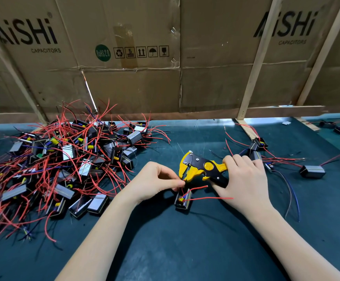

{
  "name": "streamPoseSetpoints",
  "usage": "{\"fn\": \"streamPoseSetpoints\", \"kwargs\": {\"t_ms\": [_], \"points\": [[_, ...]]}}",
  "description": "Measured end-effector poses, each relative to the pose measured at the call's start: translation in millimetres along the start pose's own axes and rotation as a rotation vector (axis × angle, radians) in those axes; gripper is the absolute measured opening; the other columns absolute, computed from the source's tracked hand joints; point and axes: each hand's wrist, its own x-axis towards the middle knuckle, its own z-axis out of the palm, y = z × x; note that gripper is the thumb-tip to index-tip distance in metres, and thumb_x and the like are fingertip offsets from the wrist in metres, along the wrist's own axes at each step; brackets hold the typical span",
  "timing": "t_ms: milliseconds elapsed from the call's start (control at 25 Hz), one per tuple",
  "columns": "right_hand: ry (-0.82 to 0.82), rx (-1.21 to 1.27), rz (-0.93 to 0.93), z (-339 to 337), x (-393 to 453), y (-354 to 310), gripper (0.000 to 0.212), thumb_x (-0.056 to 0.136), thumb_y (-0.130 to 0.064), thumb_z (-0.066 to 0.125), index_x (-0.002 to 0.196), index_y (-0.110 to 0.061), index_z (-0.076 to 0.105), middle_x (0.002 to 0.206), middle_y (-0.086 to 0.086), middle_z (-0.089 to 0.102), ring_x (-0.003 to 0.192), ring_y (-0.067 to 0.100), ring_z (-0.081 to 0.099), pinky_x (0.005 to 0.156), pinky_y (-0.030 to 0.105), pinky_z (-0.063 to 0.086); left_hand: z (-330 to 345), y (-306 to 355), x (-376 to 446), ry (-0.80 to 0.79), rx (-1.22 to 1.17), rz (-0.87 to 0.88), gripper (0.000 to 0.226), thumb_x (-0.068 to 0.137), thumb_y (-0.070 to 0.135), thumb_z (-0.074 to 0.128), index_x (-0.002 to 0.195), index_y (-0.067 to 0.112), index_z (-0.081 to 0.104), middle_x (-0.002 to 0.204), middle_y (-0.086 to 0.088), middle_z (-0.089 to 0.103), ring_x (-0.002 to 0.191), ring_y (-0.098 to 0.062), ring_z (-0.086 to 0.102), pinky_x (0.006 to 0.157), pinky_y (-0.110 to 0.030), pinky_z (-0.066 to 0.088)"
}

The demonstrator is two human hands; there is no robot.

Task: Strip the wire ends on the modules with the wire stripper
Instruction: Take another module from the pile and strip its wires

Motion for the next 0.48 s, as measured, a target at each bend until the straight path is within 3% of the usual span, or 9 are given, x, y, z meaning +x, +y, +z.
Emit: {"fn": "streamPoseSetpoints", "kwargs": {"t_ms": [160, 240, 320, 400, 480], "points": [[-0.038, 0.031, 0.115, 1.5, 0.8, 5.9, 0.051, 0.063, -0.050, 0.081, 0.082, -0.009, 0.060, 0.074, 0.006, 0.058, 0.072, 0.032, 0.057, 0.070, 0.040, 0.033, -6.9, 5.6, -3.6, -0.015, 0.064, 0.045, 0.008, 0.084, 0.016, 0.076, 0.077, 0.012, 0.075, 0.071, -0.002, 0.072, 0.068, -0.008, 0.063, 0.072, -0.019, 0.050], [-0.055, 0.063, 0.185, 2.3, 0.9, 12.1, 0.051, 0.066, -0.053, 0.078, 0.087, -0.009, 0.061, 0.078, 0.005, 0.061, 0.079, 0.032, 0.059, 0.073, 0.040, 0.033, -18.5, 7.0, -3.2, 0.174, 0.091, 0.102, 0.011, 0.085, 0.010, 0.074, 0.075, 0.015, 0.072, 0.065, 0.004, 0.069, 0.063, -0.007, 0.061, 0.069, -0.021, 0.049], [-0.056, 0.094, 0.238, 3.0, 1.1, 16.8, 0.051, 0.071, -0.057, 0.073, 0.088, -0.011, 0.060, 0.080, 0.003, 0.062, 0.083, 0.032, 0.059, 0.075, 0.040, 0.033, -34.0, 4.5, -2.4, 0.474, 0.132, 0.115, 0.013, 0.085, 0.006, 0.071, 0.079, 0.017, 0.071, 0.068, 0.007, 0.070, 0.064, -0.009, 0.065, 0.070, -0.024, 0.050], [-0.075, 0.107, 0.273, 3.4, 1.4, 18.4, 0.052, 0.072, -0.061, 0.068, 0.088, -0.013, 0.059, 0.081, 0.002, 0.062, 0.086, 0.031, 0.059, 0.076, 0.040, 0.032, -48.8, -2.9, -4.0, 0.728, 0.274, 0.070, 0.013, 0.086, 0.002, 0.066, 0.092, 0.012, 0.070, 0.085, 0.000, 0.072, 0.076, -0.018, 0.068, 0.078, -0.031, 0.053], [-0.092, 0.116, 0.283, 3.5, 2.0, 17.8, 0.052, 0.073, -0.063, 0.066, 0.088, -0.014, 0.058, 0.081, 0.001, 0.061, 0.087, 0.030, 0.059, 0.077, 0.039, 0.032, -60.2, -11.7, -6.6, 0.841, 0.573, 0.050, 0.025, 0.084, -0.003, 0.060, 0.104, 0.009, 0.067, 0.103, -0.006, 0.067, 0.088, -0.025, 0.065, 0.084, -0.038, 0.052]]}}
